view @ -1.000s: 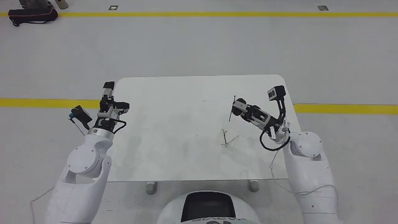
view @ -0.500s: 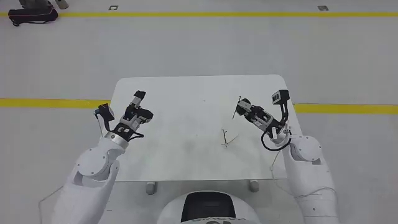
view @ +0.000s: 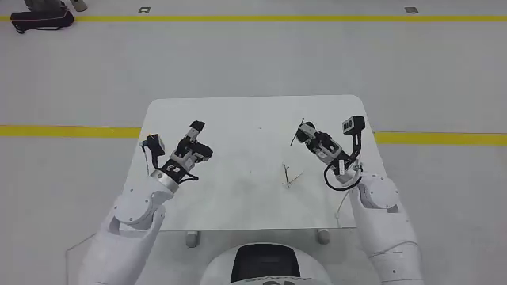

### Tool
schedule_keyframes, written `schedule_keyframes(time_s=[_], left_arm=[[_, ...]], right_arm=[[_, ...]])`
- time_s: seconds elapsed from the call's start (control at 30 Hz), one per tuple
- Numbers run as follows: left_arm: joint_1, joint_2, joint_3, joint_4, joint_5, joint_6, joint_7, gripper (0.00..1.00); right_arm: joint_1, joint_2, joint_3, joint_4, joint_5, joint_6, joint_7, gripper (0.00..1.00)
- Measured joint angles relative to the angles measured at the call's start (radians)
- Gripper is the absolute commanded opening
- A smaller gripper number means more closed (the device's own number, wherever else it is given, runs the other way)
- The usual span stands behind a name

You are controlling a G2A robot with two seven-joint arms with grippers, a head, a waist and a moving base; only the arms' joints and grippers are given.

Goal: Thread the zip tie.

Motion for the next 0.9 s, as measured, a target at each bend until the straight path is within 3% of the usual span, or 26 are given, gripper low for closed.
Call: schedule_keyframes(time_s=[0.17,0.6,0.73,0.9], left_arm=[[-0.029,-0.011,0.071,0.019,-0.035,0.005,0.013,1.00],[-0.033,-0.013,0.084,0.021,-0.032,0.004,0.020,1.00],[-0.046,-0.022,0.143,0.019,-0.049,-0.003,0.035,1.00],[-0.087,-0.038,0.235,0.036,-0.037,-0.023,0.079,1.00]], right_arm=[[-0.011,-0.009,-0.038,-0.005,-0.020,0.000,-0.052,0.00],[-0.011,-0.015,-0.066,-0.002,-0.025,0.001,-0.117,0.00],[-0.014,-0.019,-0.081,0.002,-0.003,0.000,-0.172,0.00],[-0.026,-0.028,-0.094,0.009,-0.002,0.000,-0.223,0.00]])
